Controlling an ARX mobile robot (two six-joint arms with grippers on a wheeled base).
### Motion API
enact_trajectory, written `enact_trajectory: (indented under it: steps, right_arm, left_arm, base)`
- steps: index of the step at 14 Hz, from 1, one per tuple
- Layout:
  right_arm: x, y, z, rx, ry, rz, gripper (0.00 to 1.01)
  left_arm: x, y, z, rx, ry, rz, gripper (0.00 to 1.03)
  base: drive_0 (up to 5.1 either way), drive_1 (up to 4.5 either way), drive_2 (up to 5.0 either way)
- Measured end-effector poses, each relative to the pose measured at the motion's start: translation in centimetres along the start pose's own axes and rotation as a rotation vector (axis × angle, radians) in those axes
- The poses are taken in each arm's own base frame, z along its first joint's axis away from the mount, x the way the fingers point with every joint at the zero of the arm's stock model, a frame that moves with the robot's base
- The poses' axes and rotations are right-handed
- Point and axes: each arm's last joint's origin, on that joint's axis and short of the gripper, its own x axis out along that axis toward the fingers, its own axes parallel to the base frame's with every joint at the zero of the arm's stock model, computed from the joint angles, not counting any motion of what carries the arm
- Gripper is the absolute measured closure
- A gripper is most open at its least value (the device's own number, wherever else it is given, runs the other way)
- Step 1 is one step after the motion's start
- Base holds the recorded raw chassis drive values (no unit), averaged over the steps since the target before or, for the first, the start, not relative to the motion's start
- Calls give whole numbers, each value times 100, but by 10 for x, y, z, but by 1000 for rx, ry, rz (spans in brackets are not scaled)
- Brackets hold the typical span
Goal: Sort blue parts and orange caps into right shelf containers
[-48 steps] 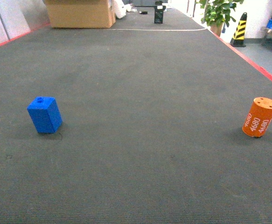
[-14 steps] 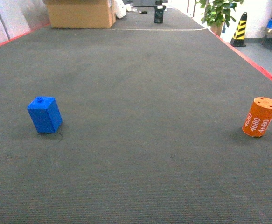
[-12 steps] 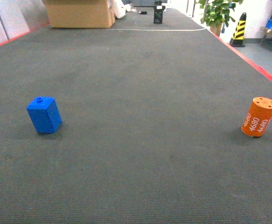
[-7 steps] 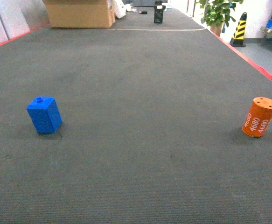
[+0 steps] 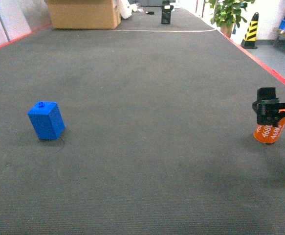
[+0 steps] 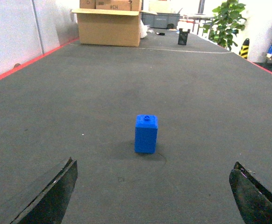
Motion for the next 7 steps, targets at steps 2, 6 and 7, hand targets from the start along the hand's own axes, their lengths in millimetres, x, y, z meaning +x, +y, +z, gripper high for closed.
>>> enact_trajectory:
  steps: [2,6,7]
  right_arm:
    - [12,2,-3,1,20,-17,16]
    - [17,9,-6,7,3,-3,55]
    - [13,11,-8,7,-10,5,55]
  left_arm:
    - [0,0,0,0,0,0,5]
    - [0,0,-2,-3,29,17,5]
    - [5,-2,-2,-18,102,90,5]
  base:
    - [0,0,0]
    - [0,0,0]
    - [0,0,0]
